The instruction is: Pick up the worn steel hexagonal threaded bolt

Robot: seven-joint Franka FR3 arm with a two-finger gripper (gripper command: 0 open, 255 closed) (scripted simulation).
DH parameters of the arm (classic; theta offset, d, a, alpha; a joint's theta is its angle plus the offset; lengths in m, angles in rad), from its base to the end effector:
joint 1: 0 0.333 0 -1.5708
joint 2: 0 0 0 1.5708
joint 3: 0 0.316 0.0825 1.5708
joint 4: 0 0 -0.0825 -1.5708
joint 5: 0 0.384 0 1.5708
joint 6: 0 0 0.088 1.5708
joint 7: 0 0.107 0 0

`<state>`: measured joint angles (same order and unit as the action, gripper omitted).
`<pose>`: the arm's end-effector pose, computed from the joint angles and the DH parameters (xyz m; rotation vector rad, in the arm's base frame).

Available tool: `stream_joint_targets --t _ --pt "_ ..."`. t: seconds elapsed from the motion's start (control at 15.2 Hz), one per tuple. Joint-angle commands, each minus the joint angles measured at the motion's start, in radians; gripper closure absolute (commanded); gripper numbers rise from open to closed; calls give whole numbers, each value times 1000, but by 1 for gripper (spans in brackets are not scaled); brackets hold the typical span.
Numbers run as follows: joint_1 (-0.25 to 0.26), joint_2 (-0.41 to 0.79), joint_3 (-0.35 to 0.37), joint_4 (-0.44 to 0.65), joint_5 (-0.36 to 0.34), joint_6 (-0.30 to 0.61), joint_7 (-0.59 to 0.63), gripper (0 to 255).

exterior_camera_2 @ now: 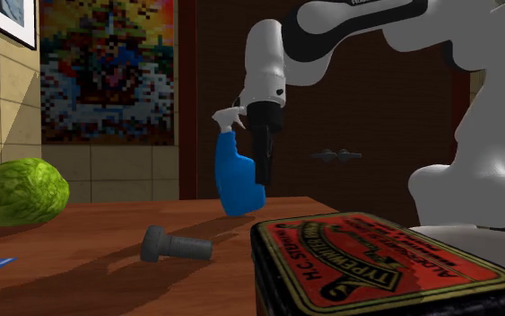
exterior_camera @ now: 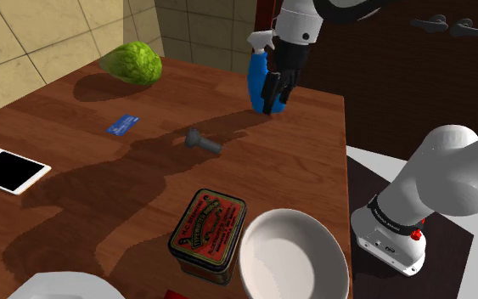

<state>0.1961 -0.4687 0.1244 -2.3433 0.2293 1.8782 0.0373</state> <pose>0.3840 0.1502 0.5087 -2.9659 -0.2984 0.0380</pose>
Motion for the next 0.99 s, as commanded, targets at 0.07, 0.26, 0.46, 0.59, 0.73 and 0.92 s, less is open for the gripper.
stream_joint_targets --t 0.07,0.26,0.46,0.59,0.73,0.92 --pt "28 81 32 29 12 69 -17 0" --pt "54 151 68 75 18 132 -26 0" --pt "79 222 103 127 15 190 -33 0" --pt "94 269 127 164 9 226 -36 0" --pt "110 316 150 203 -2 259 -37 0" --pt "130 375 177 255 -21 297 -35 0"
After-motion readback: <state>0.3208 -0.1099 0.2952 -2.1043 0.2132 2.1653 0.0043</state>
